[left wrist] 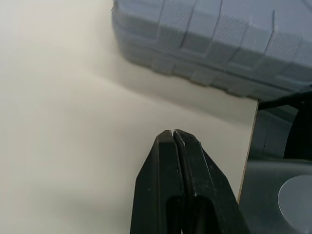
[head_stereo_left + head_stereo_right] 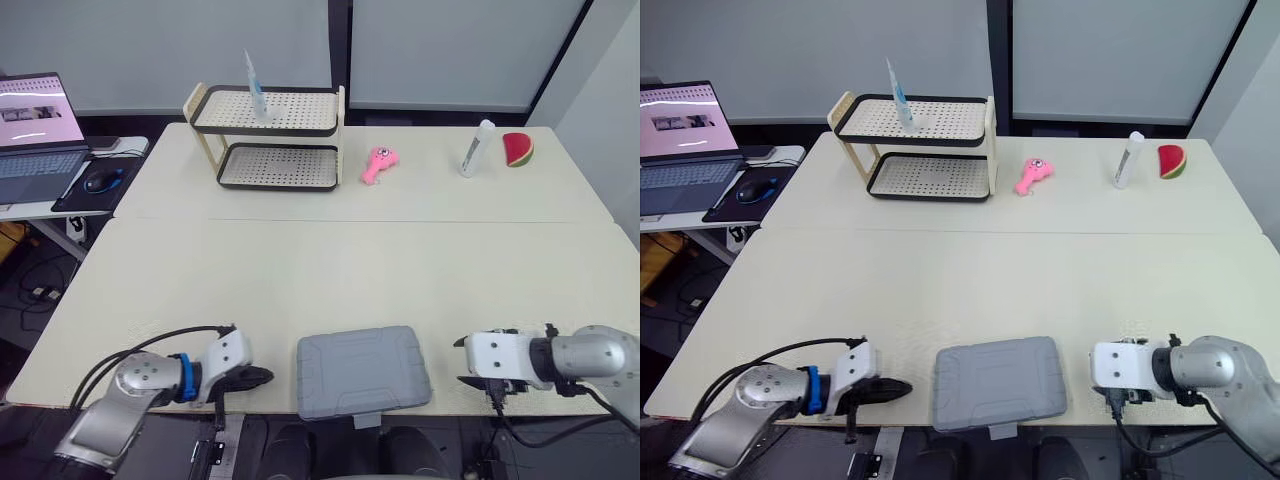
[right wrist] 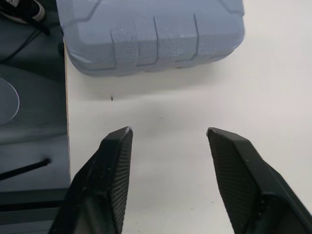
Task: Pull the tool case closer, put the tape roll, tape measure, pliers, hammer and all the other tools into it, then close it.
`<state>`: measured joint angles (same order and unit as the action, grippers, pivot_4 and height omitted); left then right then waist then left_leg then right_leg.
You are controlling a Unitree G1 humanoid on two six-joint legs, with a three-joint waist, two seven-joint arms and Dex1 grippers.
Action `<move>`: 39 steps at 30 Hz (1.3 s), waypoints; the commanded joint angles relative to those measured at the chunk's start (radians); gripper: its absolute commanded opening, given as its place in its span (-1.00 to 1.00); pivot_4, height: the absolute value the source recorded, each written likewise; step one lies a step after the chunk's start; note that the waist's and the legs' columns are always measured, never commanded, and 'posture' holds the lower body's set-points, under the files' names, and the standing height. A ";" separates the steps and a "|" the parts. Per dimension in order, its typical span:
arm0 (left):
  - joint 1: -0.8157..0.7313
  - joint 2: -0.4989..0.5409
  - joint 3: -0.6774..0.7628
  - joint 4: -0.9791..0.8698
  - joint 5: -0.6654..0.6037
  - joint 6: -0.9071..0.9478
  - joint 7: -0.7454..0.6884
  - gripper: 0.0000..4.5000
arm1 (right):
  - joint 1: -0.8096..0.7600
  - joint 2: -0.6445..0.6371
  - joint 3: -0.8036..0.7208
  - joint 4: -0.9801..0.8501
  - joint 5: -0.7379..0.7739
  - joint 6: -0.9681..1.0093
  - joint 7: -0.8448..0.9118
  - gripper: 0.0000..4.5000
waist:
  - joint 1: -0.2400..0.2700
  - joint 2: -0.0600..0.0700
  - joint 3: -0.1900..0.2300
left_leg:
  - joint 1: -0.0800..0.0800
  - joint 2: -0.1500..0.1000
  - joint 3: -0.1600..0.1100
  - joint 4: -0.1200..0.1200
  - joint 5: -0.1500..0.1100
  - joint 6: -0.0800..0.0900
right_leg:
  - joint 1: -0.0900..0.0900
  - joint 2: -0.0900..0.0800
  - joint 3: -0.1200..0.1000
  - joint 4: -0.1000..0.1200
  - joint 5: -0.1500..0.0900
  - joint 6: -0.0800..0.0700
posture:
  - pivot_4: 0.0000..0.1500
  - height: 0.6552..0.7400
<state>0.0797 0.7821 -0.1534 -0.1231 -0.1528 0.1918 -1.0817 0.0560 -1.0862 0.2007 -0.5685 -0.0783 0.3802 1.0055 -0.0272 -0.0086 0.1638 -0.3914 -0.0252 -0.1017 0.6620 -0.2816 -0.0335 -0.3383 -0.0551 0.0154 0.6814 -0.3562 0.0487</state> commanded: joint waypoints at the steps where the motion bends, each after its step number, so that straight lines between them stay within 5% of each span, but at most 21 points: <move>1: -0.044 -0.027 -0.052 -0.052 0.035 0.034 0.025 -1.00 | -0.044 0.048 0.081 0.009 -0.061 0.006 -0.008 -0.17 | 0.000 0.000 0.000 | 0.000 0.000 0.000 0.000 0.000 0.000 | 0.000 0.000 0.000 0.000 0.000 0.000 | 1.00 0.74; 13: -0.195 -0.112 -0.173 -0.056 0.085 0.108 0.020 -1.00 | -0.132 0.176 0.186 -0.010 -0.070 0.111 0.046 -1.00 | 0.003 0.000 0.000 | 0.000 -0.001 -0.001 0.001 0.000 0.000 | 0.000 0.000 -0.001 0.000 0.000 0.000 | 1.00 0.74; 39: -0.243 -0.104 -0.171 -0.030 0.100 0.109 -0.012 -1.00 | -0.069 0.091 0.101 -0.059 -0.039 0.172 0.076 -1.00 | 0.001 0.000 0.000 | -0.001 -0.002 -0.001 0.001 0.000 0.000 | 0.000 0.000 -0.001 0.000 0.000 0.000 | 1.00 0.74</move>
<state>-0.1591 0.6760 -0.3441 -0.1079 -0.0244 0.3195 -1.0814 -0.0098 -0.9882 0.3329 -0.5848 -0.1361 0.5605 1.0844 -0.0260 -0.0088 0.1638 -0.3920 -0.0269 -0.1025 0.6631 -0.2815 -0.0337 -0.3382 -0.0556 0.0144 0.6818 -0.3562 0.0487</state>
